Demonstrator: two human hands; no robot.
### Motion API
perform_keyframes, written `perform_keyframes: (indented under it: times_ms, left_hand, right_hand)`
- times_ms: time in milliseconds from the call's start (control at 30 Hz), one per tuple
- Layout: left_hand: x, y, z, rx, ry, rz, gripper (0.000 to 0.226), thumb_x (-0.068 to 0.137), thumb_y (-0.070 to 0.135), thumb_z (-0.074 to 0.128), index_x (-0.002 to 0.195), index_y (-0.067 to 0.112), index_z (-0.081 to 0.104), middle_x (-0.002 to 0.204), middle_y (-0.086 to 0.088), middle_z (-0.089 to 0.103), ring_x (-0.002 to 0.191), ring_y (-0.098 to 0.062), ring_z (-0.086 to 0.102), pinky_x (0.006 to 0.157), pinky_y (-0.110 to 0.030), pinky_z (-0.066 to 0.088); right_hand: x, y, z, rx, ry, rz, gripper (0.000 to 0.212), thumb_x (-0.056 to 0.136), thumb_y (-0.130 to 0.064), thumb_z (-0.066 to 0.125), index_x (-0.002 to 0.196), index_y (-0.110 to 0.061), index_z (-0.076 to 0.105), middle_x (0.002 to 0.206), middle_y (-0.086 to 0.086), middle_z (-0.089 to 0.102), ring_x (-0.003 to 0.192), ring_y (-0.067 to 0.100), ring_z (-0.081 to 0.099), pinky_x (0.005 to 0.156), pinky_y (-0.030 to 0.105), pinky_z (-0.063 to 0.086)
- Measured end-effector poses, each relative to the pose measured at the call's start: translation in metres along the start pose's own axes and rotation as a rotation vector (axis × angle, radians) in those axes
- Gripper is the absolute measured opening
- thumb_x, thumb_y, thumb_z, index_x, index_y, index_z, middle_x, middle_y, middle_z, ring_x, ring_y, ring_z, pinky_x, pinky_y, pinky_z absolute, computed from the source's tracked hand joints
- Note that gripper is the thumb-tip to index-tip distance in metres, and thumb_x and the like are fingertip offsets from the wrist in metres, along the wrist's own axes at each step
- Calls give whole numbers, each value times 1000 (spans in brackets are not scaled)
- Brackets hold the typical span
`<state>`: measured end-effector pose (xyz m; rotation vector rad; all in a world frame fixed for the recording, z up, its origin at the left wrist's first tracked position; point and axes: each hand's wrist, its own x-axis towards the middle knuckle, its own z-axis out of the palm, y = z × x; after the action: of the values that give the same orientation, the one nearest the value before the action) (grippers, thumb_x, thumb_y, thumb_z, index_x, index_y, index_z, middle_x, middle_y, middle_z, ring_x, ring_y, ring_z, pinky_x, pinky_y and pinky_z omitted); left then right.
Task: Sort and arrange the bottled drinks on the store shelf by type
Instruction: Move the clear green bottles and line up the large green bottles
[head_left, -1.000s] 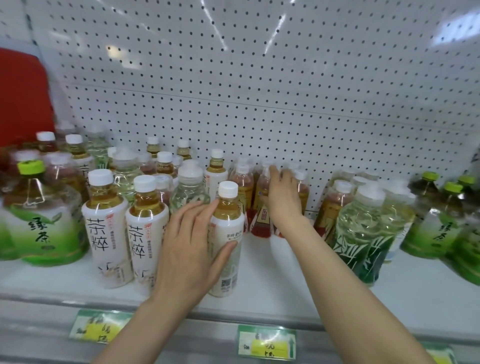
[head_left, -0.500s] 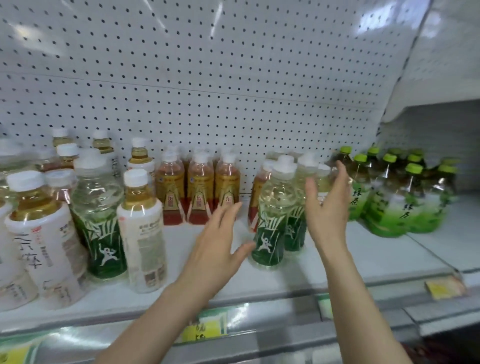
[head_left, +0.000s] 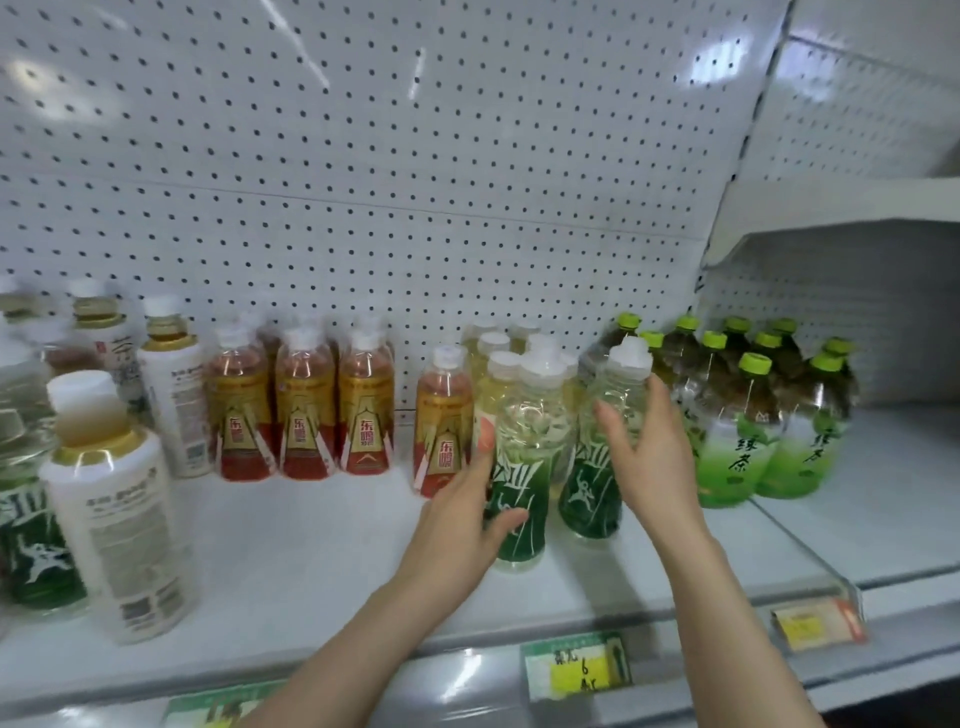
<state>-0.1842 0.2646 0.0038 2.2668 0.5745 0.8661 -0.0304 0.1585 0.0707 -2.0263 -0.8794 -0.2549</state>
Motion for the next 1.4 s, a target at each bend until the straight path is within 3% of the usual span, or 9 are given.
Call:
perform_keyframes:
  times_ms: [167,333,567,700,800,900,1033,1167,1400]
  left_hand:
    - [6,2,-2,88,-31,44,67,91,46,57,150,28,29,143,5,47,125,-11,48,104,-35,44]
    - [42,-10,-40,139,433,-24,65,90,38,62,145,15,37,145,-8,35,131,-15,34,112,-40,34]
    - [64,-16,-56,-8,241,-152,62,81,28,75,134,19,44,125,4,60,104,-7,54,86,-25,42]
    - [26,-21,-79,25,296,-135,68,79,32,77,137,25,44,122,8,64,106,-6,59,93,-30,50]
    - [-7,-25,-103,47,326,-137,68,72,39,78,133,32,46,113,13,67,101,-8,63,85,-28,53]
    - [-31,-29,-121,167,340,-132,70,74,41,75,137,35,43,123,16,61,109,-3,57,87,-15,45]
    - [-72,-40,-150,506,627,-41,66,80,25,73,140,18,46,138,-2,49,126,-17,44,106,-19,32]
    - [-103,-47,-173,651,935,88,53,79,10,70,129,13,52,127,-8,47,113,-26,47,103,-16,29]
    - [-118,-72,-196,494,806,-251,84,79,35,74,148,18,30,147,-4,41,134,-16,36,107,-27,31]
  right_hand:
    - [7,7,-9,27,-78,-32,77,96,-54,46,156,-16,15,161,6,23,147,24,24,117,46,25]
    - [1,9,-15,-68,90,-89,62,100,-48,42,151,-15,29,154,8,34,142,25,33,113,43,30]
    - [-11,-56,-1,-34,445,-529,31,98,-18,56,127,-6,56,122,12,54,114,26,47,96,33,38]
    - [-17,-101,38,0,267,-721,26,95,-15,58,120,-7,63,115,10,59,109,26,51,94,33,41]
    - [-25,-126,77,-39,-170,-602,45,96,-42,53,135,-20,52,125,4,57,118,23,51,99,38,43]
    - [-32,-141,101,77,-519,-507,54,89,-60,54,136,-38,41,113,-7,64,101,14,62,77,28,49]
    - [-33,-161,124,137,-467,-562,53,88,-58,59,133,-34,47,100,-7,64,95,18,62,74,31,45]
    - [-31,-191,167,158,-458,-566,63,90,-55,58,145,-28,42,144,2,42,128,25,47,98,38,40]
    - [-29,-226,218,119,-342,-642,60,94,-50,53,144,-18,44,138,9,44,125,26,45,94,36,40]
